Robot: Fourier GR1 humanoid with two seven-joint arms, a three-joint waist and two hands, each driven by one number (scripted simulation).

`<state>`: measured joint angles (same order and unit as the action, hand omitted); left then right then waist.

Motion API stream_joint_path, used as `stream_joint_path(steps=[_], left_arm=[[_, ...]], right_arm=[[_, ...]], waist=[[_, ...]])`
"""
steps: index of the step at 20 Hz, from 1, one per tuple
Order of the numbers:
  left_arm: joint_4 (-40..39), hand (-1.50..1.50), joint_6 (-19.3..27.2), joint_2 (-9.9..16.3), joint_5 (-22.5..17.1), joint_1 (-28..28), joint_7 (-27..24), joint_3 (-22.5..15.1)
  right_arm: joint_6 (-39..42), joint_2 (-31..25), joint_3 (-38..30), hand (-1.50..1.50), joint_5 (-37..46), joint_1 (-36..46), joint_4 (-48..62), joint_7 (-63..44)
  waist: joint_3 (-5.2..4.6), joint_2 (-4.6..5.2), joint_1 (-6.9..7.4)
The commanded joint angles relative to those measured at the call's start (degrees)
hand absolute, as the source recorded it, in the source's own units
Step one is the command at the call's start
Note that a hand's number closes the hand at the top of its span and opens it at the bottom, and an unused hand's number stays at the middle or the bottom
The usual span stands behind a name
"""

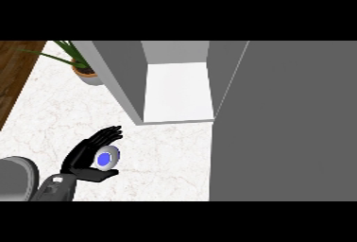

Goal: Pick up the bottled water, place it into the cabinet and close the cabinet

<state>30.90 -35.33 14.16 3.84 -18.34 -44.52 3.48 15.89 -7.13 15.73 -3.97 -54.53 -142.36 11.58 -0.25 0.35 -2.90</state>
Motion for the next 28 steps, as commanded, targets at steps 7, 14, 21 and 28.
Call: stream_joint_path(steps=[7,14,21,28], left_arm=[[-6.7,1.5,-10.1,-3.0,-3.5,-2.2,-7.3,-0.3],[-8.5,1.5,1.5,-5.7,-8.4,-0.5,-8.2,4.6],[-4.4,1.5,20.4,-13.9,-13.4,0.2,-10.1,8.8],[3.3,1.5,19.2,-14.1,-19.7,0.3,-0.4,3.6]], right_arm=[[1.4,-1.1,-0.3,-1.5,-0.9,-4.4,-4.3,2.0],[0.4,-0.9,-0.9,-1.5,-1.7,-3.9,-4.8,0.1],[0.0,0.1,-0.2,-1.5,0.1,-5.3,-3.0,3.0],[0.0,-0.9,-2.3,-1.5,-3.9,-3.2,-3.7,-0.1]], waist=[[-0.07,-0.01,-0.29],[0.02,0.05,1.69],[0.22,-0.51,2.09],[0.29,-0.58,2.7]])
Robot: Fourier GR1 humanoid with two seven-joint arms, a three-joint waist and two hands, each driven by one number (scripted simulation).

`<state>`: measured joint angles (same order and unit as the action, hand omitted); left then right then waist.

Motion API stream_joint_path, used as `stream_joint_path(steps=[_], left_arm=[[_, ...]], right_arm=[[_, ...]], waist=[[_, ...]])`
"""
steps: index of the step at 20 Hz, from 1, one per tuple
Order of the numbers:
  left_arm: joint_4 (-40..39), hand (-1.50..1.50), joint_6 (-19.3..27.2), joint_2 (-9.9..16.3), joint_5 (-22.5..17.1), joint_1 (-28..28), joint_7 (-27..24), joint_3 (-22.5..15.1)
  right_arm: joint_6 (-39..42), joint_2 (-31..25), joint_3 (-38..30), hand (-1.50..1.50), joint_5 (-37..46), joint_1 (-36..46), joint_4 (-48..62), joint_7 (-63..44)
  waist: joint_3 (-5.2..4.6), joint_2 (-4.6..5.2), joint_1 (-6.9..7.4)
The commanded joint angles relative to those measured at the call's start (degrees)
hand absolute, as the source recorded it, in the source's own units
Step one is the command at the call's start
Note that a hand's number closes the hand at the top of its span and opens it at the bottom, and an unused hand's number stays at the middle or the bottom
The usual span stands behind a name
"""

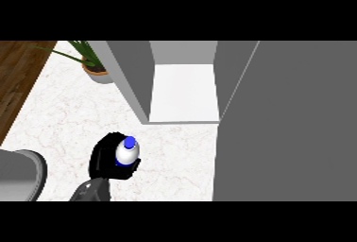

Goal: Pick up the bottled water, place it into the cabinet and close the cabinet

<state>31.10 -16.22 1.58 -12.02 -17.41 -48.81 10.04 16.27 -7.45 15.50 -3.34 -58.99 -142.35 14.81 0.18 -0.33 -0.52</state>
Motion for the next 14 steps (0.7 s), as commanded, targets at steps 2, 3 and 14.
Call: stream_joint_path(steps=[2,3,14], left_arm=[[1.0,1.5,4.4,-1.5,-7.0,-0.5,0.2,-9.7],[3.6,1.5,4.3,-1.5,-9.4,0.0,3.2,-11.4],[21.3,1.5,26.4,-1.6,-12.6,-6.0,15.7,-25.1]], right_arm=[[-0.4,-0.3,-0.1,-1.5,-3.2,0.0,-5.4,-4.0],[0.3,-0.5,-1.1,-1.5,-4.1,0.2,-3.4,-2.7],[0.8,0.1,-1.0,-1.5,-4.7,-1.2,-5.4,-1.9]], waist=[[-0.2,0.14,-0.27],[-0.17,0.04,-0.14],[-0.16,0.07,-0.43]])
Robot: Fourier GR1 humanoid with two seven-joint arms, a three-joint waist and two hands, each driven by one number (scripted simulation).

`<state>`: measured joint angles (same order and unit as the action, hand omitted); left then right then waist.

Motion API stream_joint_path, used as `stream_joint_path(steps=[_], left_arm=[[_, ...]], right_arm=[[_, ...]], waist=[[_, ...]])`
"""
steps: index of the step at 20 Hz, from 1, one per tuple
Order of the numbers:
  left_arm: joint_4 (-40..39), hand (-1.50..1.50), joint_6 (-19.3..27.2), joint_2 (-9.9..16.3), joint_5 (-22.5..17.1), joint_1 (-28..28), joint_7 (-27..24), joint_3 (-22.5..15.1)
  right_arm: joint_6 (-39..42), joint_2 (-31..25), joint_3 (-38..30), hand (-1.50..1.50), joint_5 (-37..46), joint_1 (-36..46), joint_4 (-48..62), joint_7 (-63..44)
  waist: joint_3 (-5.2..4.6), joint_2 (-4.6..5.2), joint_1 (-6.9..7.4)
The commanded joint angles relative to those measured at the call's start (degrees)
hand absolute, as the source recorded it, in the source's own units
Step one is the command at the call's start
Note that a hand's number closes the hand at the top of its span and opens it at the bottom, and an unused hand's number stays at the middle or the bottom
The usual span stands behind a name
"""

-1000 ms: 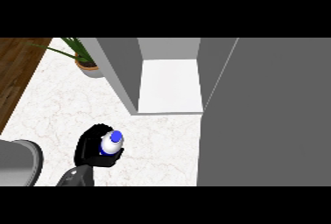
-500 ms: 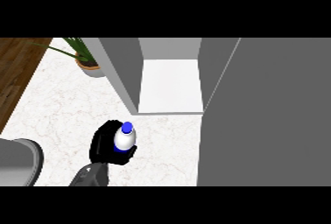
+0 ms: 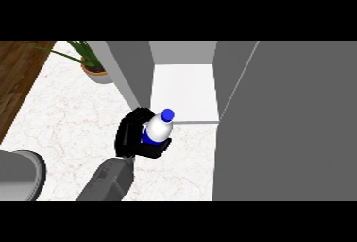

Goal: Pick up the bottled water, place it into the cabinet and close the cabinet

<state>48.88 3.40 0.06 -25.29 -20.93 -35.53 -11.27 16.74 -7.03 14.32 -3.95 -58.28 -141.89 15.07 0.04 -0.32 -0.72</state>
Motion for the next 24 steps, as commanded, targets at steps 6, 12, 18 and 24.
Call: stream_joint_path(steps=[6,12,18,24], left_arm=[[8.3,1.5,18.3,-0.1,-2.4,-8.8,10.4,-10.7],[-2.3,1.5,25.0,-0.1,-2.2,-23.6,14.9,-9.6],[-11.1,1.5,30.1,-0.1,-8.1,-30.2,13.7,-11.7],[-24.2,1.5,26.9,1.2,-3.1,-36.4,12.1,-9.8]], right_arm=[[0.6,-0.8,-5.4,-1.5,-7.4,0.0,-2.5,-1.1],[1.0,-0.2,-4.9,-1.5,-7.1,1.3,-3.7,-2.3],[3.4,-1.4,-7.2,-1.5,-8.5,0.9,-3.6,-1.4],[2.5,-0.2,-6.4,-1.5,-8.4,2.9,-3.9,-3.5]], waist=[[-0.01,0.23,-0.56],[-0.04,0.61,-1.56],[-0.05,0.81,-3.07],[-0.05,1.24,-2.61]])
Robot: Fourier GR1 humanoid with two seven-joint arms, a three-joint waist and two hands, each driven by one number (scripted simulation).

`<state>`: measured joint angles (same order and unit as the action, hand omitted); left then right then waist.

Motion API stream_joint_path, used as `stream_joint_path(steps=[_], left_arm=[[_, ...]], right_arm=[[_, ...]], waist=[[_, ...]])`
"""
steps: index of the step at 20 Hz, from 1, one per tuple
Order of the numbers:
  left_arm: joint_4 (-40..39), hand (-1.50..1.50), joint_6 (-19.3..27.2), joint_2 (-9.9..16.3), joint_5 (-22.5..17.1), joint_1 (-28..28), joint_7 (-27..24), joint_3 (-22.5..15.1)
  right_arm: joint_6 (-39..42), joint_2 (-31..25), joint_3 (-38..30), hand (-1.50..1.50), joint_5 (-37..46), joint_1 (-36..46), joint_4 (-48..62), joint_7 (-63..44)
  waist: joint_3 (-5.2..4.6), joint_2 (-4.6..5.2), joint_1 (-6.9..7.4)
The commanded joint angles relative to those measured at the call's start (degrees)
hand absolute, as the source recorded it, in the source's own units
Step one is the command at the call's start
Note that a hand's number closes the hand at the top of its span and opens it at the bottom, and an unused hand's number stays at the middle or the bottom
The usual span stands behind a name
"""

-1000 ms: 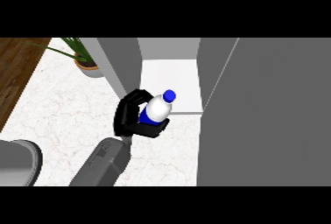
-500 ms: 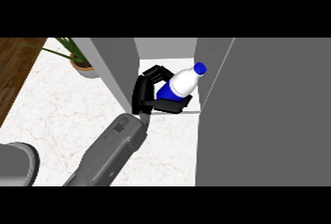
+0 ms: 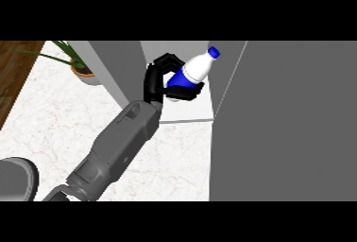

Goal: Pick up the bottled water, place it into the cabinet and close the cabinet

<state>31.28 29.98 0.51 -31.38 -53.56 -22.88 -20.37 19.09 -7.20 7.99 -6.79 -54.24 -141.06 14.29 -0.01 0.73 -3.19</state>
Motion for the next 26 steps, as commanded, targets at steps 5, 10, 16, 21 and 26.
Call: stream_joint_path(steps=[5,10,16,21,26], left_arm=[[-16.1,1.5,4.7,-0.1,3.5,-7.1,-1.6,2.0],[-19.2,1.5,5.1,0.1,0.7,-7.8,-5.0,6.8],[-24.1,-1.5,5.6,2.4,3.6,-9.7,-6.7,5.6],[-26.2,-1.5,10.3,1.8,5.4,-12.0,-8.8,4.8],[-27.5,-1.5,9.8,3.3,5.4,-14.5,-7.8,5.3]], right_arm=[[1.8,-0.2,-1.3,-1.5,-5.5,0.5,-1.3,-0.1],[1.2,0.6,-1.0,-1.5,-4.6,1.3,-1.7,-1.3],[3.0,0.4,-2.4,-1.5,-5.0,0.6,-0.2,1.4],[4.3,-0.1,-2.4,-1.5,-4.8,0.9,-0.2,1.6],[5.4,-0.8,-1.9,-1.5,-5.9,-0.8,-1.9,0.8]], waist=[[0.0,0.78,-1.43],[-0.11,1.13,-1.43],[-0.05,1.11,-2.1],[-0.08,1.45,-2.81],[-0.11,1.63,-3.4]])
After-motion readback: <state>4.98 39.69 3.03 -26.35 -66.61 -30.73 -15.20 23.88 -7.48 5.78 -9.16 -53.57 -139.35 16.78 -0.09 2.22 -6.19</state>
